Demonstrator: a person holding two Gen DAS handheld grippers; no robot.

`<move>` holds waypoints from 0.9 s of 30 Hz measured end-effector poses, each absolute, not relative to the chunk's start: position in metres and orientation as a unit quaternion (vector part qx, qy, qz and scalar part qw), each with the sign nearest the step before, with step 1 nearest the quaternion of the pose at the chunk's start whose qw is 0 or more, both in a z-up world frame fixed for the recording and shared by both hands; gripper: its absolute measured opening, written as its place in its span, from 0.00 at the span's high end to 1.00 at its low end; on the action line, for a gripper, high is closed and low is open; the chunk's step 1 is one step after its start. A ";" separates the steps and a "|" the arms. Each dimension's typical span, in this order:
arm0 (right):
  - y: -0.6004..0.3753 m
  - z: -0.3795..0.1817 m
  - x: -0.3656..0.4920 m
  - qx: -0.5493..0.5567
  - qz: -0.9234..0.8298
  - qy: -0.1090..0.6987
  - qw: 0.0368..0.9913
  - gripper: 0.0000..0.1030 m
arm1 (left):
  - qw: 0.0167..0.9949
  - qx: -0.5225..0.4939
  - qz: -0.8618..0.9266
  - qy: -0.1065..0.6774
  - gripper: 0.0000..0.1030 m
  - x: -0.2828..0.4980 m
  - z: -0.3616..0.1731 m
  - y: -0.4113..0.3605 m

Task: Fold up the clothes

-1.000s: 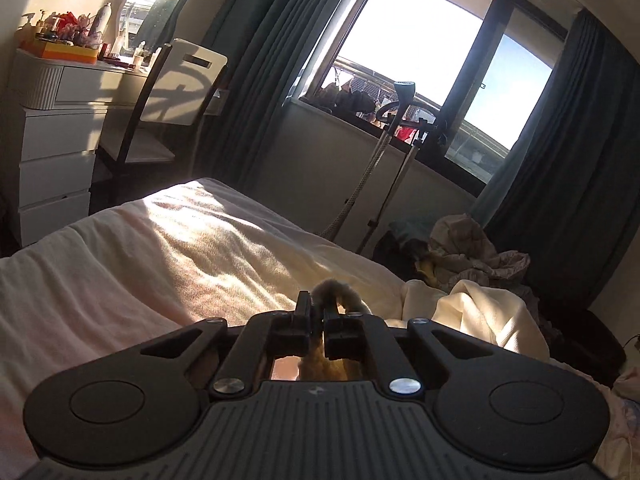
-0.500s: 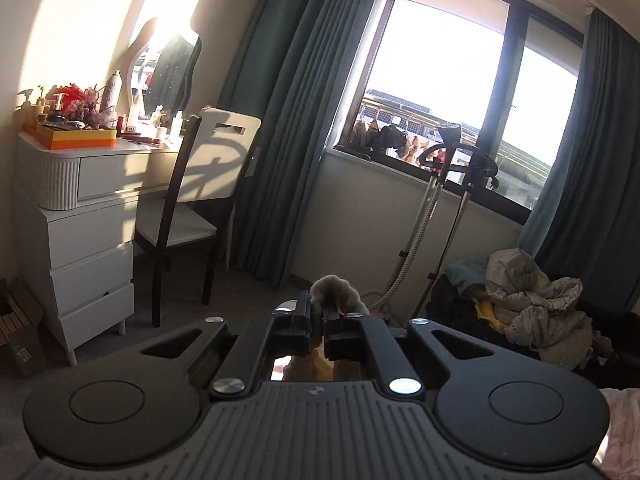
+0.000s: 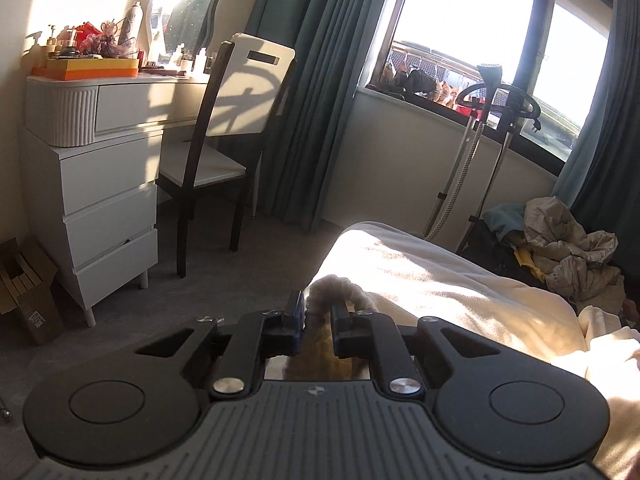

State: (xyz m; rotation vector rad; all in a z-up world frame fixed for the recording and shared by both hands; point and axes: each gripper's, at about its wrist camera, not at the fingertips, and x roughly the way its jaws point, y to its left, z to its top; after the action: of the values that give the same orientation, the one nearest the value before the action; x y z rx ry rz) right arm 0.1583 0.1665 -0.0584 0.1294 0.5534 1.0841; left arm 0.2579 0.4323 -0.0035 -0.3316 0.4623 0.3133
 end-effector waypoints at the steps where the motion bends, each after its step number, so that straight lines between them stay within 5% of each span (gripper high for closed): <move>1: 0.164 -0.055 0.156 0.057 0.509 0.259 0.819 0.64 | 0.945 -0.159 0.170 0.230 0.50 0.250 -0.002 0.431; 2: 0.160 -0.051 0.153 0.053 0.507 0.256 0.821 0.58 | 0.944 -0.153 0.183 0.227 0.33 0.241 0.000 0.430; 5: 0.144 -0.038 0.143 0.039 0.496 0.248 0.831 0.48 | 0.946 -0.135 0.205 0.214 0.20 0.206 0.009 0.424; 13: 0.045 0.009 0.111 0.029 0.433 0.217 0.874 0.48 | 0.953 -0.093 0.215 0.192 0.20 0.121 0.053 0.356; 27: -0.162 0.037 0.055 0.038 0.280 0.162 0.946 0.48 | 0.983 -0.060 0.076 0.157 0.20 0.045 0.096 0.108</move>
State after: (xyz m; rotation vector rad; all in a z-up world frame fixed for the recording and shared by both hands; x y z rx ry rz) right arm 0.0550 -0.1623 0.0372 0.0768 0.3292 0.5694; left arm 0.0454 0.1080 0.0963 -0.1206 0.3161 0.1525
